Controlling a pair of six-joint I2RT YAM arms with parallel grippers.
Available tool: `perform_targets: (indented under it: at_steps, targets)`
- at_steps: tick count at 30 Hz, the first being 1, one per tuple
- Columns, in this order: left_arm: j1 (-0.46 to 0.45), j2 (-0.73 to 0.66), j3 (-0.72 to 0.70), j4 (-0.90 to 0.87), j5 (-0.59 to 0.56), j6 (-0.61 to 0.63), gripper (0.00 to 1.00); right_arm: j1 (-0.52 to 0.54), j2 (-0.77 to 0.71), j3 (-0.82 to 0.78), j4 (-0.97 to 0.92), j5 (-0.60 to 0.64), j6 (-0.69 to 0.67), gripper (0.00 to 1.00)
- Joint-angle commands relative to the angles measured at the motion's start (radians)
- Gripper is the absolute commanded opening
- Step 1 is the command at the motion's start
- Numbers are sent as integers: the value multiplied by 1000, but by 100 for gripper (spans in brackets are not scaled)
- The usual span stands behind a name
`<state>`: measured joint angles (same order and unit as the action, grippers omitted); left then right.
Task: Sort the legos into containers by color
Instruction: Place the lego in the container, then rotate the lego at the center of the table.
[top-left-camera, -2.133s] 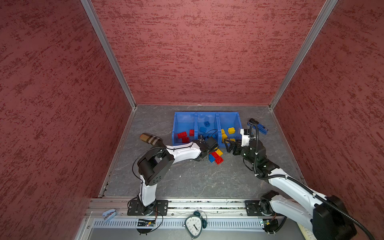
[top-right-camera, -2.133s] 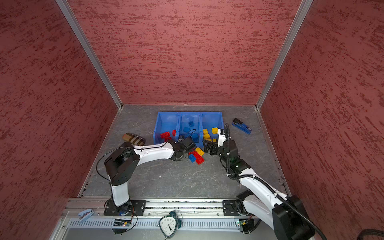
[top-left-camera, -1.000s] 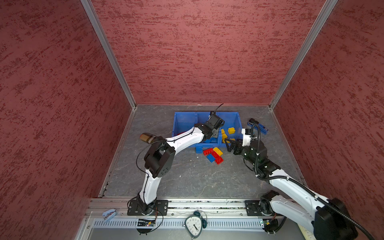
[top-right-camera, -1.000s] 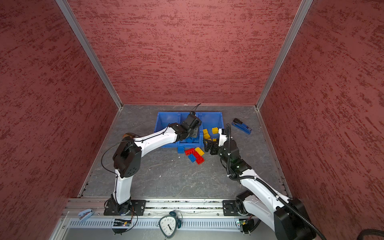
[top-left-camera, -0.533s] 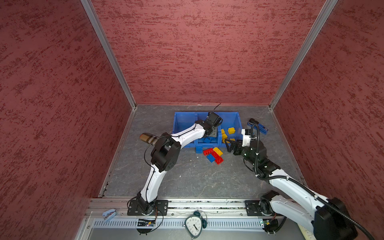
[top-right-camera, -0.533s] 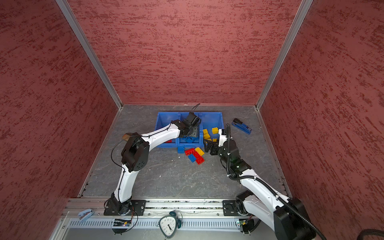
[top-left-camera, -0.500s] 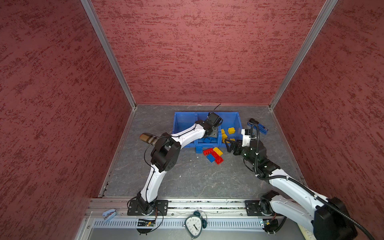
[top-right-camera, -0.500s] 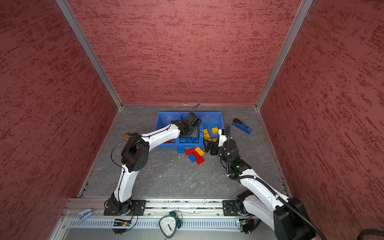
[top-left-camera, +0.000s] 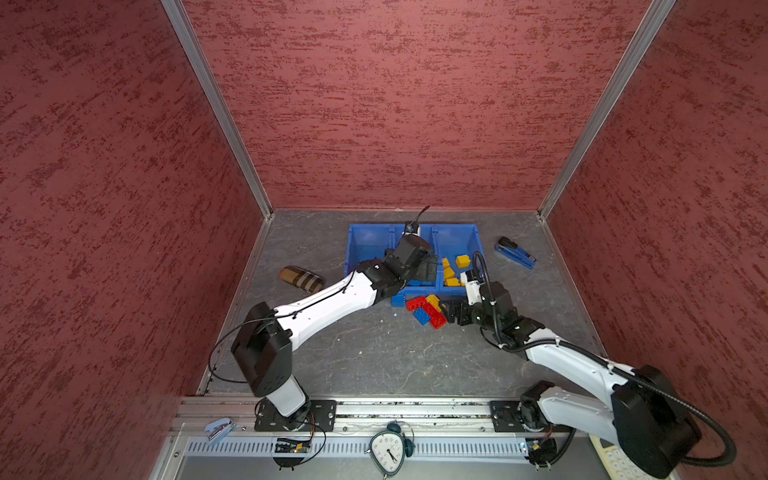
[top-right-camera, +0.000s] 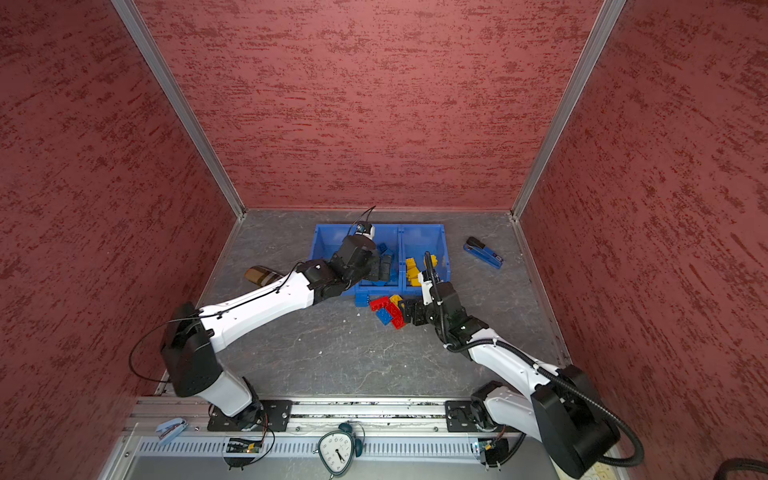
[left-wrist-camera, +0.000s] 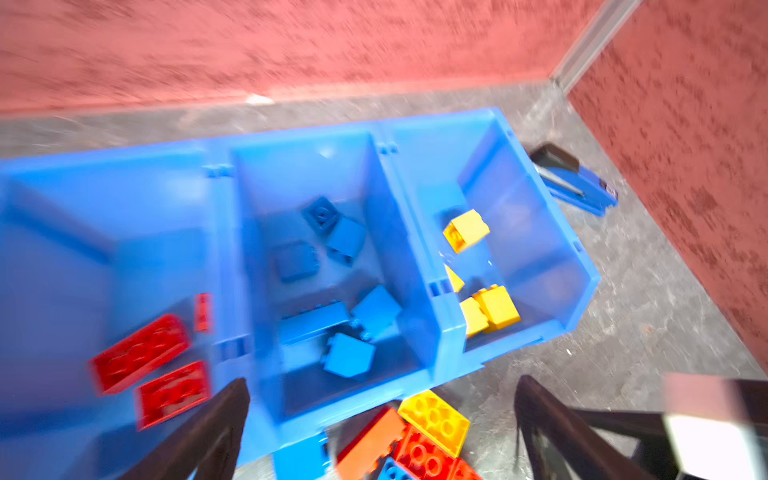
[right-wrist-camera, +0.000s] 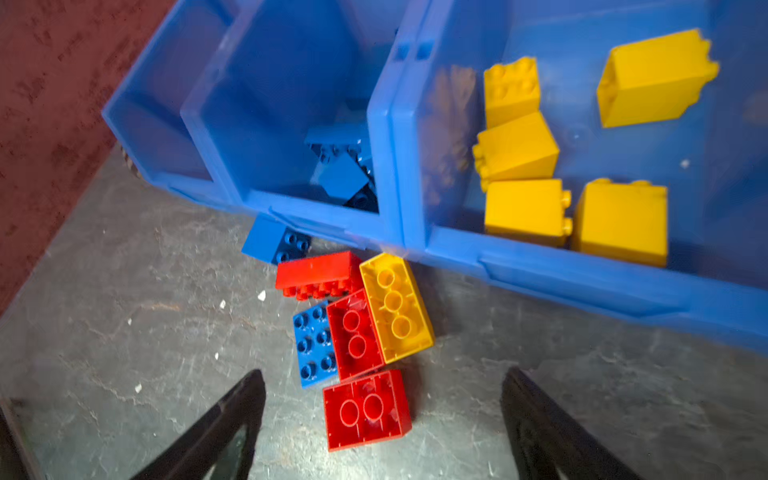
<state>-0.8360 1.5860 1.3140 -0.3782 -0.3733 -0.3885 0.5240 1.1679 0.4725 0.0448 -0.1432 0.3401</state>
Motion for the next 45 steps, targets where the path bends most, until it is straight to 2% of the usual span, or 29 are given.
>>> perform_targets:
  at_steps: [1, 2, 6, 10, 12, 20, 28, 35, 36, 38, 41, 43, 45]
  targets:
    - [18, -38, -76, 31, -95, -27, 99, 24, 66, 39, -33, 5, -27, 84]
    - [23, -54, -94, 28, -102, -36, 99, 36, 93, 44, -26, 23, -22, 84]
    - [35, -82, -129, 15, -122, -58, 100, 59, 188, 74, 32, 111, 15, 71]
    - [35, -88, -134, -1, -144, -67, 100, 62, 243, 84, 106, 204, 52, 51]
    - [37, -87, -134, -1, -146, -69, 100, 61, 263, 90, 128, 227, 55, 46]
    - [35, -70, -131, -7, -138, -84, 100, 72, 340, 115, 122, 115, 14, 43]
    - [37, -63, -136, -10, -138, -90, 99, 115, 327, 119, -14, -1, -41, 34]
    - [36, -70, -149, -18, -141, -87, 100, 171, 178, 90, -118, -125, -84, 33]
    - [37, -73, -150, -22, -142, -88, 99, 171, 156, 86, -102, -119, -65, 34]
    - [37, -79, -157, -23, -145, -90, 100, 171, 121, 85, -67, -25, -18, 36]
    - [36, -88, -167, -25, -150, -89, 99, 168, 156, 138, -75, 104, 37, 45]
    - [37, -93, -172, -30, -157, -90, 99, 169, 244, 225, -159, 115, 62, 57]
    - [37, -98, -177, -33, -165, -90, 99, 176, 345, 304, -247, 101, 56, 63]
